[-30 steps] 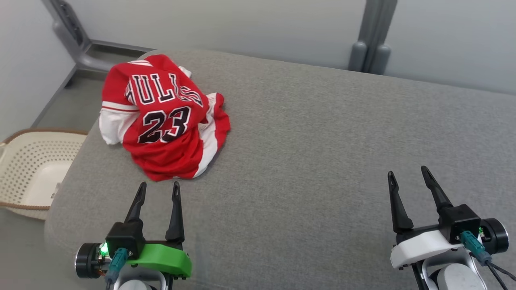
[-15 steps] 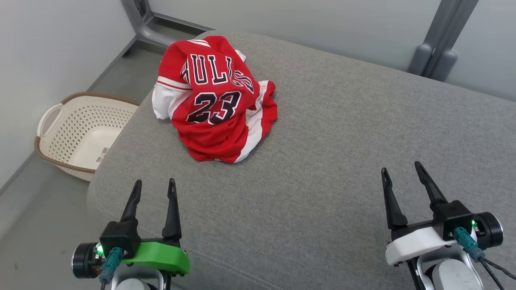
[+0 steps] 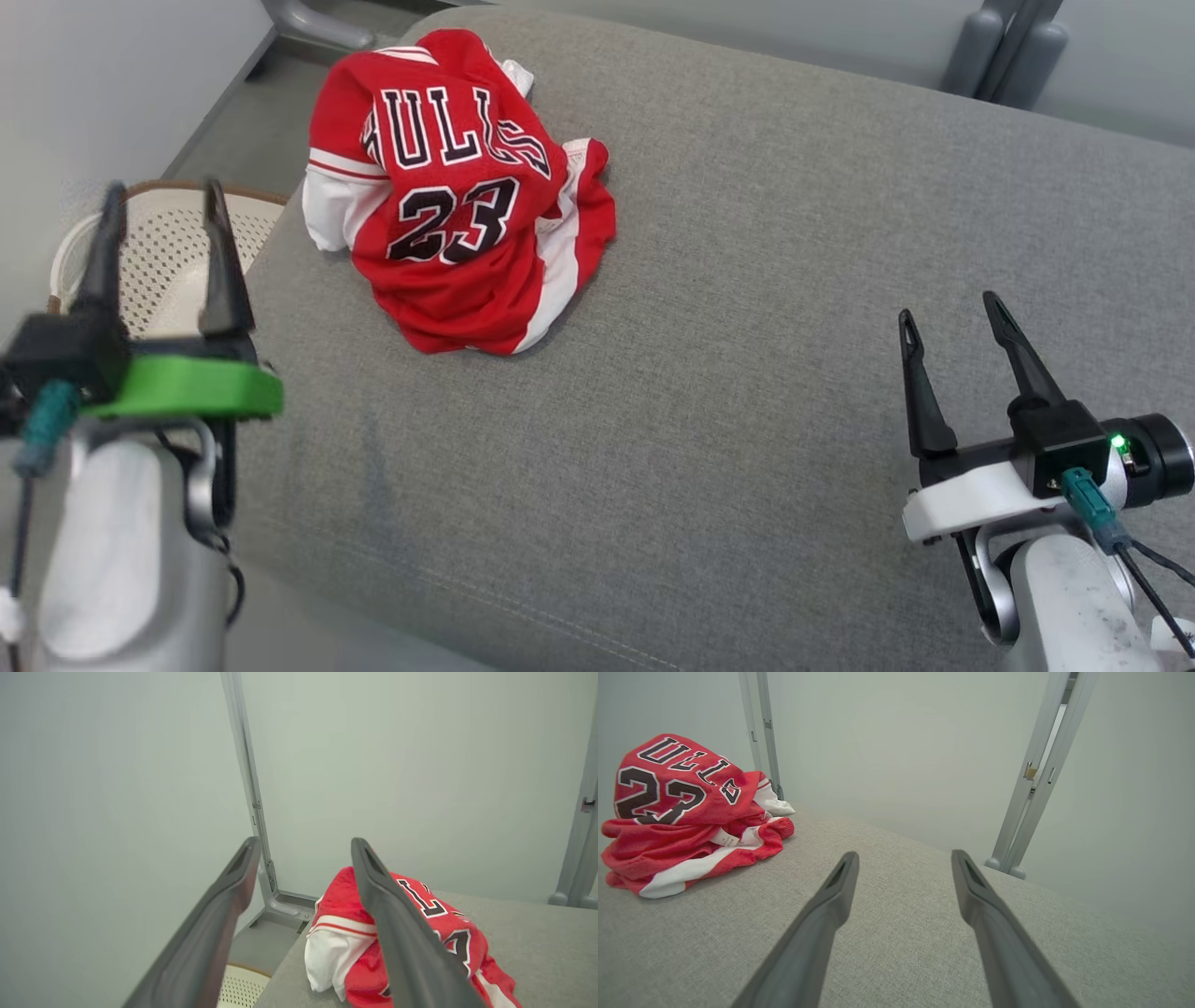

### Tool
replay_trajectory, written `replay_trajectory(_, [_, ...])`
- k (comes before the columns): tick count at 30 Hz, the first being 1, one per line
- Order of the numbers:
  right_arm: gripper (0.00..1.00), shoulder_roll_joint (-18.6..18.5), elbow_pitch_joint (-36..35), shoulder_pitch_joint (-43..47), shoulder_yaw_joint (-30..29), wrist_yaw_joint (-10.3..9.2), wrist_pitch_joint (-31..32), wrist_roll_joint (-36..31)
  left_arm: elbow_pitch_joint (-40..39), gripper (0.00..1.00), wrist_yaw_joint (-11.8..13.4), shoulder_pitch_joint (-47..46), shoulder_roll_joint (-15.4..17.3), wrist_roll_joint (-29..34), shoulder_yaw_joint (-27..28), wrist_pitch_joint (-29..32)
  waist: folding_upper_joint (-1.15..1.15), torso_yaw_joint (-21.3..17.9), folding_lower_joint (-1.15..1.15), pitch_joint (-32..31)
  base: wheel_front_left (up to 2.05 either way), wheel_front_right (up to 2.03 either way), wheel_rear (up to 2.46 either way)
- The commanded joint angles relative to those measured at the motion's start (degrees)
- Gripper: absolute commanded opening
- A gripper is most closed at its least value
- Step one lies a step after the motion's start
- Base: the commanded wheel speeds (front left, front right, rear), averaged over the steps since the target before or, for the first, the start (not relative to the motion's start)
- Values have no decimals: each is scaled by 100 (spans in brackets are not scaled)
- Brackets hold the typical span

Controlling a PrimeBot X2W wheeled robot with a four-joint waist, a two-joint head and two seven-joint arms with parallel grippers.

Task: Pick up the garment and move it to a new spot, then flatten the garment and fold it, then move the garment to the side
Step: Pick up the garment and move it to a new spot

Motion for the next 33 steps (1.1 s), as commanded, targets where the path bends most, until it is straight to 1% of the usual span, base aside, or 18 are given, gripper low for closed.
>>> replay_trajectory(1, [100,-24,-44,-135,-16,0,-20,-88,155,100,-68,-478,160,15,52,9,0,-232,0,357,0,0,0])
replay_trajectory(4, [100,-24,-84,-283,23,-1,-19,-181,629,100,-277,-1295,396,-128,24,422,0,-403,0,617,0,0,0])
replay_trajectory(7, [100,-24,-157,-471,78,-1,-19,-333,1126,100,-440,-2137,752,-262,-42,1023,0,-621,0,930,0,0,0])
replay_trajectory(10, [100,-25,-193,-582,66,-1,-19,-478,1644,100,-528,-2693,801,-607,-105,1749,0,-796,0,1194,0,0,0])
replay_trajectory(13, [100,-25,-230,-682,26,-1,-20,-580,2094,100,-576,-3087,973,-858,-281,2544,0,-957,0,1457,0,0,0])
replay_trajectory(16, [100,-24,-252,-717,-35,0,-20,-650,2426,100,-594,-3221,1041,-1046,-556,3077,0,-1064,0,1633,0,0,0])
replay_trajectory(19, [100,-23,-276,-762,-50,-1,-20,-655,2548,100,-599,-3191,1099,-1378,-784,3371,0,-1147,0,1736,0,0,0])
replay_trajectory(22, [100,-22,-289,-758,-53,-1,-19,-632,2667,100,-600,-3071,1204,-1671,-968,3610,0,-1192,0,1775,0,0,0])
replay_trajectory(26, [100,-22,-282,-755,-31,-1,-20,-578,2683,100,-601,-2988,1309,-2012,-1165,3775,0,-1218,0,1761,0,0,0])
replay_trajectory(27, [100,-22,-273,-763,-27,-1,-19,-565,2652,83,-601,-2973,1340,-2048,-1226,3775,0,-1216,0,1751,0,0,0])
replay_trajectory(28, [100,-22,-261,-766,-26,-1,-20,-559,2618,47,-601,-2969,1380,-2075,-1274,3710,0,-1209,0,1731,0,0,0])
replay_trajectory(29, [100,-22,-254,-766,-19,-1,-20,-539,2590,43,-601,-2972,1418,-2087,-1324,3664,0,-1204,0,1711,0,0,0])
replay_trajectory(30, [100,-21,-243,-763,-9,-1,-20,-515,2555,28,-602,-2978,1454,-2105,-1386,3601,0,-1197,0,1680,0,0,0])
replay_trajectory(31, [100,-22,-236,-757,1,-1,-19,-495,2515,20,-602,-2989,1479,-2110,-1447,3542,0,-1192,0,1652,0,0,0])
replay_trajectory(32, [100,-23,-227,-746,5,-1,-20,-483,2465,0,-602,-3018,1529,-2078,-1506,3437,0,-1184,0,1617,0,0,0])
replay_trajectory(33, [100,-22,-218,-733,12,-1,-20,-460,2435,0,-602,-3048,1576,-2024,-1562,3342,0,-1179,0,1578,0,0,0])
